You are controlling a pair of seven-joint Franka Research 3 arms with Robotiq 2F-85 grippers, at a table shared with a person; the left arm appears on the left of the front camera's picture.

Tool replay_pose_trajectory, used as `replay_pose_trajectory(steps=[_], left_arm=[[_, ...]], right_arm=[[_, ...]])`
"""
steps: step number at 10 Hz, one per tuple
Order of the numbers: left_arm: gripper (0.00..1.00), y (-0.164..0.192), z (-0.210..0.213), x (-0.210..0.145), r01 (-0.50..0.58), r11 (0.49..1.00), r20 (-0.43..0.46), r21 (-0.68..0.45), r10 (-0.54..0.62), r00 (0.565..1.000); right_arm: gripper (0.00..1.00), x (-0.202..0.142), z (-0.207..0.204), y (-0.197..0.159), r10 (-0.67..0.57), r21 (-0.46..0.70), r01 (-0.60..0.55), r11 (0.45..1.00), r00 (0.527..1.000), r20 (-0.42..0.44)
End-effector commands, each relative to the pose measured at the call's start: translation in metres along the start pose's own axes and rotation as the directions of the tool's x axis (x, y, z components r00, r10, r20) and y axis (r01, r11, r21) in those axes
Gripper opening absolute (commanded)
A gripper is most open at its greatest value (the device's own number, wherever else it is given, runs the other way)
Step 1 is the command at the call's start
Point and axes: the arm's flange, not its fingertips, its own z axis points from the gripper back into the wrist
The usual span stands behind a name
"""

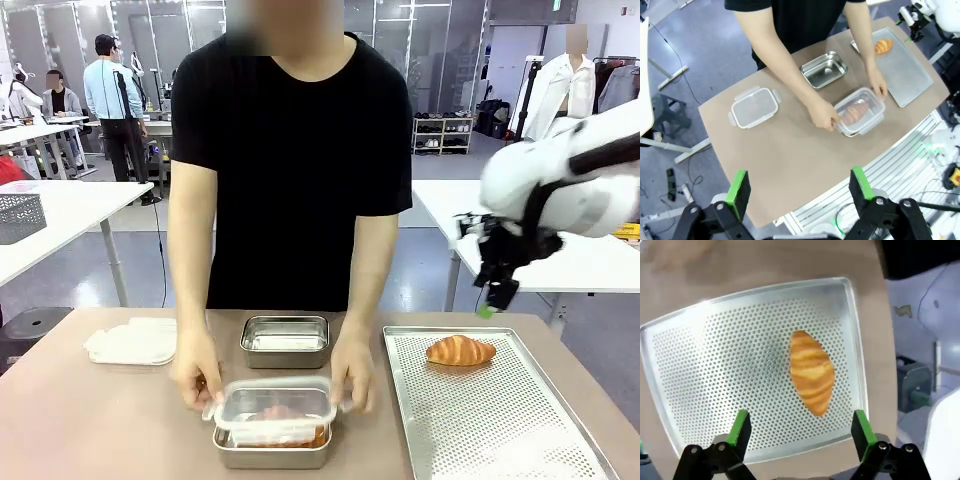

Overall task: Place the bread into the airtight container.
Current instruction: Pick up a Butter Roll and place it into an empty Airtight Container.

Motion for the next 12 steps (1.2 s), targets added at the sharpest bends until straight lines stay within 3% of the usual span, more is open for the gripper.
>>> replay_pose_trajectory(steps=[1,3,6,8,9,10,12], left_arm=[[1.00,0.000,0.002,0.002,0.006,1.000,-0.001,-0.002,-0.006,1.000],[1.00,0.000,0.002,0.002,0.006,1.000,-0.001,-0.002,-0.006,1.000],[1.00,0.000,0.002,0.002,0.006,1.000,-0.001,-0.002,-0.006,1.000],[1.00,0.000,0.002,0.002,0.006,1.000,-0.001,-0.002,-0.006,1.000],[1.00,0.000,0.002,0.002,0.006,1.000,-0.001,-0.002,-0.006,1.000],[1.00,0.000,0.002,0.002,0.006,1.000,-0.001,-0.002,-0.006,1.000],[1.00,0.000,0.002,0.002,0.006,1.000,-0.001,-0.002,-0.006,1.000]], right_arm=[[1.00,-0.092,0.048,0.017,-0.107,-0.060,0.127,0.990,0.959,0.261],[1.00,-0.183,0.073,0.050,-0.235,-0.111,0.306,0.946,0.878,0.416],[1.00,-0.273,0.063,0.092,-0.327,-0.108,0.461,0.881,0.757,0.566],[1.00,-0.295,0.045,0.108,-0.393,-0.056,0.520,0.853,0.709,0.586],[1.00,-0.296,0.033,0.106,-0.382,-0.066,0.500,0.864,0.734,0.561],[1.00,-0.296,0.058,0.114,-0.400,-0.076,0.526,0.847,0.724,0.562],[1.00,-0.296,0.058,0.114,-0.400,-0.076,0.526,0.847,0.724,0.562]])
